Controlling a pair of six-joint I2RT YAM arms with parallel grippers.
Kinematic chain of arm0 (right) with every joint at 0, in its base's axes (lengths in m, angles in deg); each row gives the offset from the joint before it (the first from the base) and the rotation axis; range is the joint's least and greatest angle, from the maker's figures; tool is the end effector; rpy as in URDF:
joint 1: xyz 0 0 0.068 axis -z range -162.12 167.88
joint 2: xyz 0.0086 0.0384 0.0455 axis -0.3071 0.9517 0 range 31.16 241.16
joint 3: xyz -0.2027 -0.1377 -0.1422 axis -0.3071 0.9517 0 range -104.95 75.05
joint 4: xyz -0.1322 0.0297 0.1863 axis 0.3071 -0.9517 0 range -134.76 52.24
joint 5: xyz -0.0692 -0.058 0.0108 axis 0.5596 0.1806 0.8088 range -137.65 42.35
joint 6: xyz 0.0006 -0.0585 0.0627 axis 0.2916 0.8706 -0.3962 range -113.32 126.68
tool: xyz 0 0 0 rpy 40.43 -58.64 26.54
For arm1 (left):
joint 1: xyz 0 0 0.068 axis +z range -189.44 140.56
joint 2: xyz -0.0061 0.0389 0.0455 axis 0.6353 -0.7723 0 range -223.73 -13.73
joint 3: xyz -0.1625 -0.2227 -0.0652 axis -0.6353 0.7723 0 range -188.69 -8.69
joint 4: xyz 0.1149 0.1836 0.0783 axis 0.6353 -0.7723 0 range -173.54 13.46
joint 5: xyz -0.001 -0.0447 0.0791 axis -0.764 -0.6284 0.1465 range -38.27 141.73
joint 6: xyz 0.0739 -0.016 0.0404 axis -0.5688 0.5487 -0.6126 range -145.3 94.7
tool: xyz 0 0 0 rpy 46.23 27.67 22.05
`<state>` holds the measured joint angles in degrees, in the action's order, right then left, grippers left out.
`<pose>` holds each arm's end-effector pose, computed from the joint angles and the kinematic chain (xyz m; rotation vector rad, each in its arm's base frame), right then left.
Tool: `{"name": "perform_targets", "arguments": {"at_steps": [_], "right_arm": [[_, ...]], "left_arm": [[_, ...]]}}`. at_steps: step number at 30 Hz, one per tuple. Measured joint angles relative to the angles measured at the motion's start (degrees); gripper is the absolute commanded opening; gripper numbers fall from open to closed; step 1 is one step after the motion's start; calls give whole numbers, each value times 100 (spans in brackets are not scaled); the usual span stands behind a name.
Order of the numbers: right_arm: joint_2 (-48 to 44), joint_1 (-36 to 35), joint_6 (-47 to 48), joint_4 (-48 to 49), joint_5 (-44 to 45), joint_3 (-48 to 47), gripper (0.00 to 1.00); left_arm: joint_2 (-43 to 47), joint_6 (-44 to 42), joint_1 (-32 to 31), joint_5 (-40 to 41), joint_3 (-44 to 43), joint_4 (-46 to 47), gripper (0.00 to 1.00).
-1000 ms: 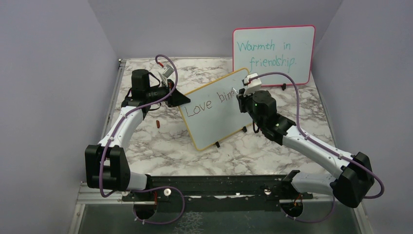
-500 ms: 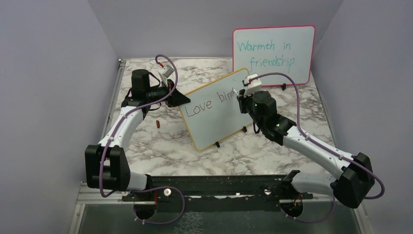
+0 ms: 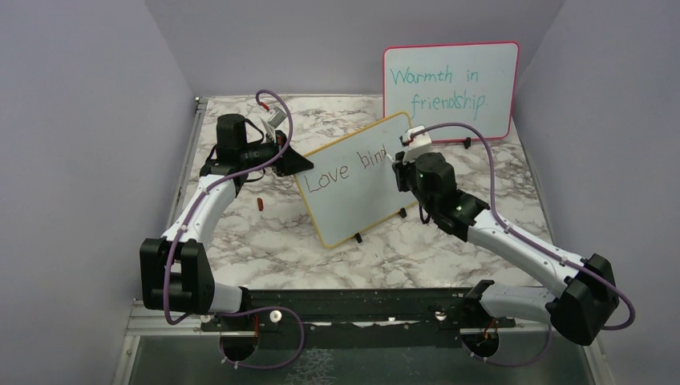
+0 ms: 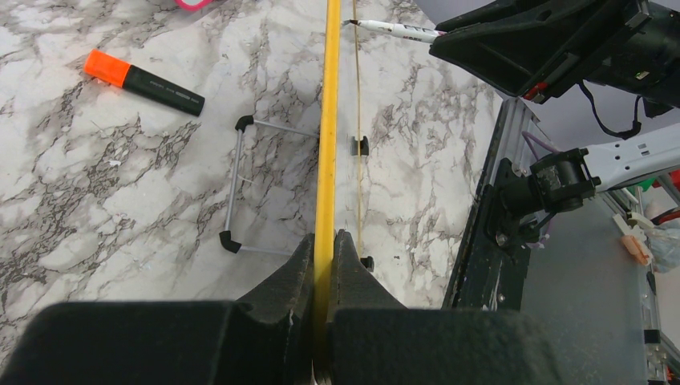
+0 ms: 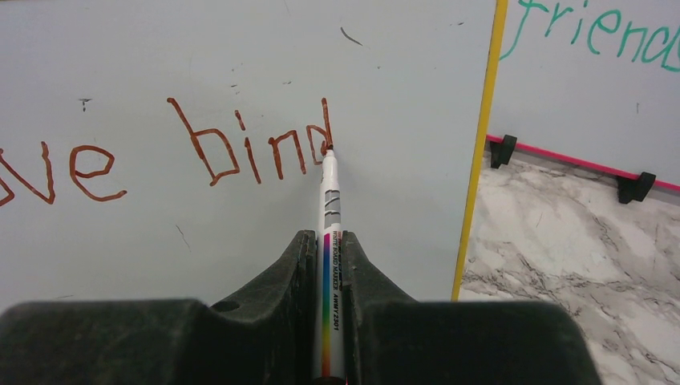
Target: Write a sentence on the whiteboard
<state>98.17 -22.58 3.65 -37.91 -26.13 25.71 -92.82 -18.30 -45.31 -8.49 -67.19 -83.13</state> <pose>0.2232 0.1540 0.3154 -0.3501 1.8296 0.1729 0.2781 -0.0944 0.3141 0.6429 1.8742 -1.2042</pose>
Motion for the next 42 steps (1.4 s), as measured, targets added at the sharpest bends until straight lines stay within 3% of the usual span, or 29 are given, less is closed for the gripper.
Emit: {"name": "perform_targets", "arguments": {"at_steps": [30, 42], "right_arm": [[-164, 0, -57, -249, 9, 103, 1], [-205, 63, 7, 129, 140, 103, 1]], "left_arm": [[0, 0, 0, -2, 0, 0, 0], [0, 0, 0, -2, 0, 0, 0]]}}
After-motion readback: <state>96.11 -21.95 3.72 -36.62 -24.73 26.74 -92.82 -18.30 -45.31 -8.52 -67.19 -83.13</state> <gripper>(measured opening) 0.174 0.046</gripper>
